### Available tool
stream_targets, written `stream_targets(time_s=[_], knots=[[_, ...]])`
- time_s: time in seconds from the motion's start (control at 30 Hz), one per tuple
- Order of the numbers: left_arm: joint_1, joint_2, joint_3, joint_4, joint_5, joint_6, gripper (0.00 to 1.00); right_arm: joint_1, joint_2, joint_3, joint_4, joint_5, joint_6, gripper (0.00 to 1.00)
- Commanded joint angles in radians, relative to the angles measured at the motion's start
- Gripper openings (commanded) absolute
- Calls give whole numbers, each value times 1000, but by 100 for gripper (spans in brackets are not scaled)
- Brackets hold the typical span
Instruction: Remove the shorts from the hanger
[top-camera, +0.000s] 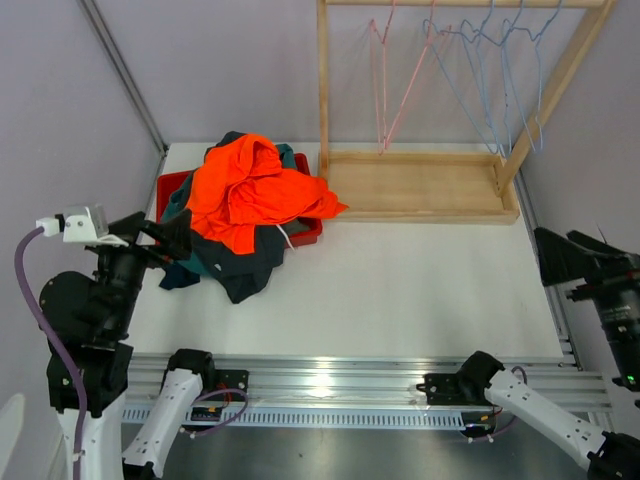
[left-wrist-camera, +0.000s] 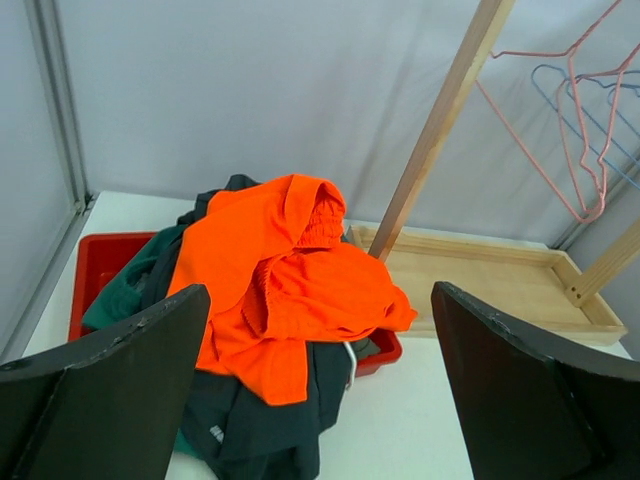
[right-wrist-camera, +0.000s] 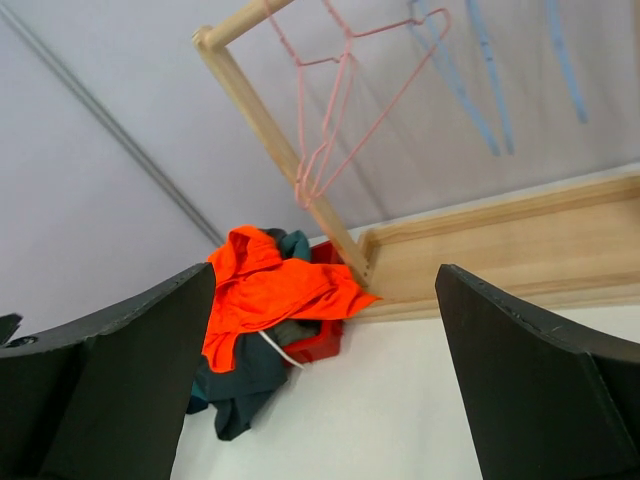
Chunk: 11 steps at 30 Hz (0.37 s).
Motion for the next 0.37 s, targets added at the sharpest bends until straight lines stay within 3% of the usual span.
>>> stream_targets(time_s=[0.0,0.33], knots=[[-2,14,41,-113,-52,11,99,-40,-5,35,-148,21,-10,99],[-2,0,35,-150,-78,2,99,-84,-1,61,-145,-52,-43,100]])
